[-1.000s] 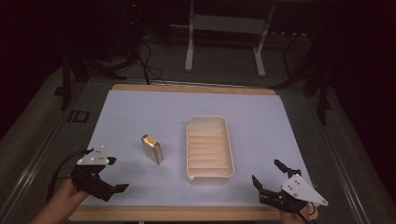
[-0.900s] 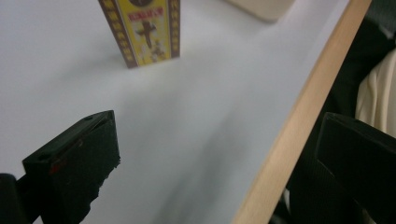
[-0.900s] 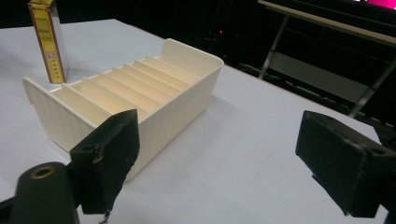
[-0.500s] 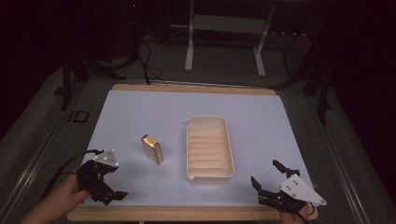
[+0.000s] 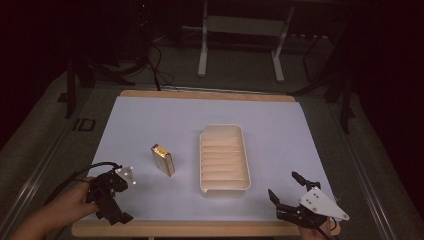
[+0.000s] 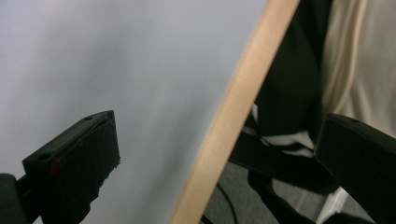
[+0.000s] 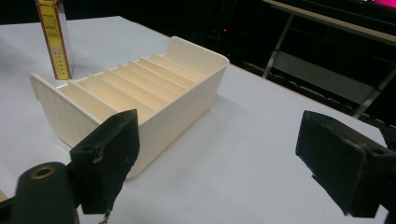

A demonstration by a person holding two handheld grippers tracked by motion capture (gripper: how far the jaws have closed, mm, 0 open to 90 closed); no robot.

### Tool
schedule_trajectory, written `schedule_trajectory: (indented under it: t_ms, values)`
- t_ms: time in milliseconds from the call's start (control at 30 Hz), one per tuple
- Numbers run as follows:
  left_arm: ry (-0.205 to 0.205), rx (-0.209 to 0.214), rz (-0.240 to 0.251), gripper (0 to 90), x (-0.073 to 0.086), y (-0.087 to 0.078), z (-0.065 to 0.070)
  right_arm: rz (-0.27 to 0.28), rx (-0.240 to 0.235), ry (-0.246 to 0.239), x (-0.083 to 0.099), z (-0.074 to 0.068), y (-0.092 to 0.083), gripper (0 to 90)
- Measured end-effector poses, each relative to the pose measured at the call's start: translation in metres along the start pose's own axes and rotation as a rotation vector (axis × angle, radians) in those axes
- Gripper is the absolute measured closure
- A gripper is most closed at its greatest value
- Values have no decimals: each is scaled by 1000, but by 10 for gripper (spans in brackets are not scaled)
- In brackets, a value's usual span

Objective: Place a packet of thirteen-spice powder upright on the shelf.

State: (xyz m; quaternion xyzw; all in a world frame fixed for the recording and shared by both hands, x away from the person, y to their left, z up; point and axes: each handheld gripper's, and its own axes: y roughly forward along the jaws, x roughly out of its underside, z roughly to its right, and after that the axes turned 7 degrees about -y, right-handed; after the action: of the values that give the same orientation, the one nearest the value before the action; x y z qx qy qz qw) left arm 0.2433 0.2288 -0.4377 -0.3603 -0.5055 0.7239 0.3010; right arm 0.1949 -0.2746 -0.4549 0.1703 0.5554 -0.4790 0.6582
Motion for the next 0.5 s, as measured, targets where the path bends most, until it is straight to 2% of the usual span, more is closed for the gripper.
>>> schedule_trajectory:
  t_ms: [133, 167, 233, 500]
  values:
    - [41, -3, -22, 0, -2, 0, -3, 0, 0, -1, 0, 0, 0, 136]
    - [41, -3, -22, 0, -2, 0, -3, 0, 0, -2, 0, 0, 0, 136]
    - [9, 7, -23, 0, -5, -3, -11, 0, 2, -4, 0, 0, 0, 136]
    - [46, -38, -55, 0, -11, -13, -19, -1, -1, -13, 0, -1, 0, 136]
